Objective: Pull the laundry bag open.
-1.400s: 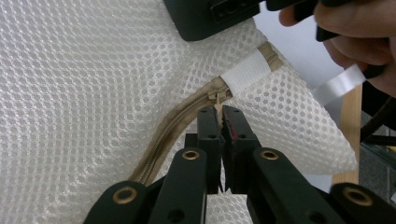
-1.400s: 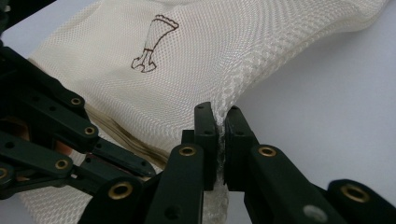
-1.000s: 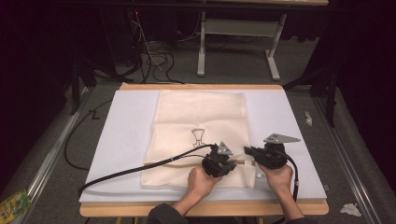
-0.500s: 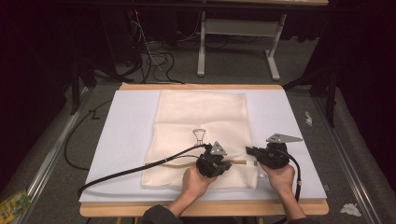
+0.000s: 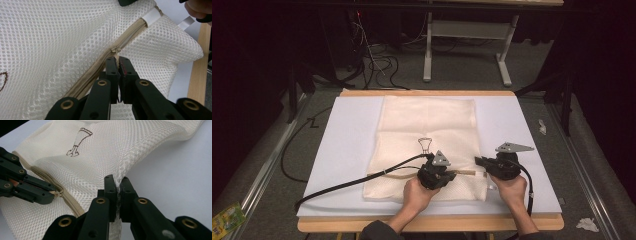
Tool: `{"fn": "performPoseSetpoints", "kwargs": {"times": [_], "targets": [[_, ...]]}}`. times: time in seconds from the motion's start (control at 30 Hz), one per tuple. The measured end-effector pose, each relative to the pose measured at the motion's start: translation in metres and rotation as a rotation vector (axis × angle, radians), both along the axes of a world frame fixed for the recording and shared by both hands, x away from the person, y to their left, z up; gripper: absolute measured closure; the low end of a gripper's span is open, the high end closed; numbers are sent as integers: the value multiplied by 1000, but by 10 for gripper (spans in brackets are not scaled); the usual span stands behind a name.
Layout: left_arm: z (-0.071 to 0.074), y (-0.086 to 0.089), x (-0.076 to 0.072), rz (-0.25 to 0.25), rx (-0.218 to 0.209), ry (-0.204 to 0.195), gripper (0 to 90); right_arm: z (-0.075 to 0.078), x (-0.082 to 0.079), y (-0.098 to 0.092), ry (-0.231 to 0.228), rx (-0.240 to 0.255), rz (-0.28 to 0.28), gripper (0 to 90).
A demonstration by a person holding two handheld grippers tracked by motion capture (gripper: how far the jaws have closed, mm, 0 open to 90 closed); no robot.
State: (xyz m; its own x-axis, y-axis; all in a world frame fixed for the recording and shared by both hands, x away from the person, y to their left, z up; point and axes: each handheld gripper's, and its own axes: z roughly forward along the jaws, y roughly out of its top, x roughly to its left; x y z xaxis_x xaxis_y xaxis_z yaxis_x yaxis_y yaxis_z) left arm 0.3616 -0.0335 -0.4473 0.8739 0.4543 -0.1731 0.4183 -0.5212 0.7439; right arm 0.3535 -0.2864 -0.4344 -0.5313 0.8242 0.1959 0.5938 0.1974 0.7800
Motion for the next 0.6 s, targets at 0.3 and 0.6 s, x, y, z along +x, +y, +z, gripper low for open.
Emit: {"fn": "performPoseSetpoints", "kwargs": {"times": [0.3,0.6], "targets": [[0,6,1,18,-7,4,872,-1,1,0,2,-3,-5,881],[2,10,2,18,-15,-3,872,-1,2,0,2,-10,-9,880]]}}
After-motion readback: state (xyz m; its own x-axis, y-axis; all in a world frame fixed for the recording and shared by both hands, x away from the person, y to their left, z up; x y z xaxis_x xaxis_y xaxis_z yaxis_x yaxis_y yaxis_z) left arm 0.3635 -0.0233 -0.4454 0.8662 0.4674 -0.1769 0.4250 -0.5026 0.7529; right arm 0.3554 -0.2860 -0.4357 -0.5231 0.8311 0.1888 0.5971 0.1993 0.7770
